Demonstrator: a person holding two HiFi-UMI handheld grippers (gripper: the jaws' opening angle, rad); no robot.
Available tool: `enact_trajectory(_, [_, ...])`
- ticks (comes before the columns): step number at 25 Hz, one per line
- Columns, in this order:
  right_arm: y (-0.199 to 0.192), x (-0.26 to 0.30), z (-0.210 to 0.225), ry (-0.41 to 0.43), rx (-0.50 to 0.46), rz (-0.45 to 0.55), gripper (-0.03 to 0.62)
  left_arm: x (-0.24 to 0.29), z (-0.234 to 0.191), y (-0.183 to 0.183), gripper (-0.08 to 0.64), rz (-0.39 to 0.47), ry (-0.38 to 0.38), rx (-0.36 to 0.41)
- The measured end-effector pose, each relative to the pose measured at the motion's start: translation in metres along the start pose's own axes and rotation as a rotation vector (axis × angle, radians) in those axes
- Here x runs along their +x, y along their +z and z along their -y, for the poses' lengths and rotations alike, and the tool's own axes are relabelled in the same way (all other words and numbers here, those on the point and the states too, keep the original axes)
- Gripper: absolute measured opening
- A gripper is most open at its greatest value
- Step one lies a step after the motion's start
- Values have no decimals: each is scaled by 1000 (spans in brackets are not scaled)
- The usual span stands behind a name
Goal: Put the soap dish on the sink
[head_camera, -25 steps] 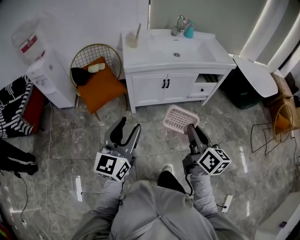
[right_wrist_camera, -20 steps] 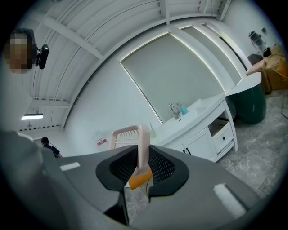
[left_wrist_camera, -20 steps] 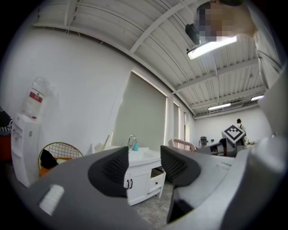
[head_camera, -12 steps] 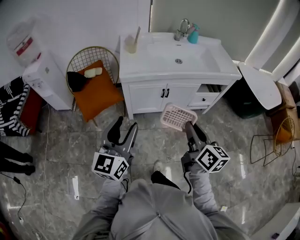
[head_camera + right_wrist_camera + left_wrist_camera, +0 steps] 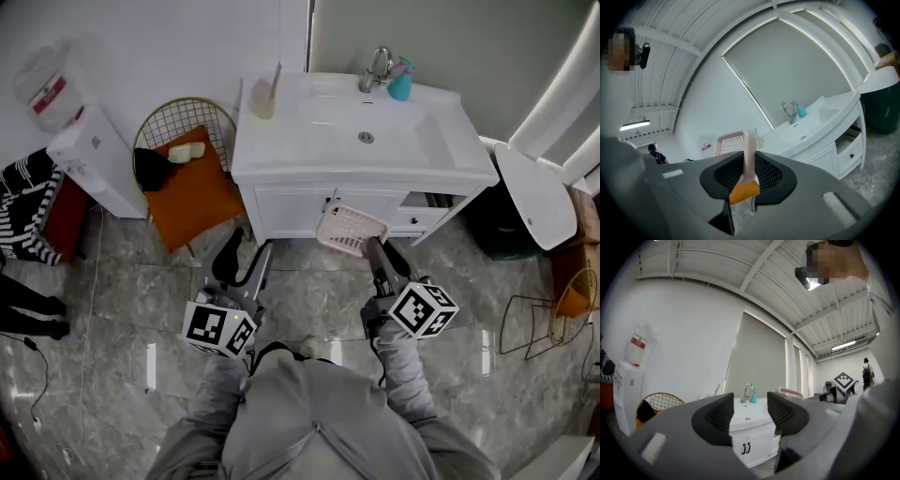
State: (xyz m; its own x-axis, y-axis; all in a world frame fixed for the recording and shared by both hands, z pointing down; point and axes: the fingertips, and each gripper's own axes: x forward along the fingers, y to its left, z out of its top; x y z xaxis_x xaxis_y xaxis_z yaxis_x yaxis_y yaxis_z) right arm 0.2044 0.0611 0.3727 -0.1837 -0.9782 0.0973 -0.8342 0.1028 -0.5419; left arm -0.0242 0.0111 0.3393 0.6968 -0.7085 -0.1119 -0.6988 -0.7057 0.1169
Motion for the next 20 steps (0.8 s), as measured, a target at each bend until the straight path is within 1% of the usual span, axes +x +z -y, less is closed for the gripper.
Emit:
enact_trajectory(5, [7,33,20,9,4,-31,74,27,-10,-8,241,-22,26,0])
enact_trajectory(9, [9,69,34,14,11,-51,74,54,-29,-15,241,-38,40,6])
enact_trajectory(16, [19,159,55,17,9,-73,75,124,-87,-21,241,-23,43,5])
enact_trajectory(20, [28,215,60,9,-4,-95,74,164,-123,-15,241,-17,39,2])
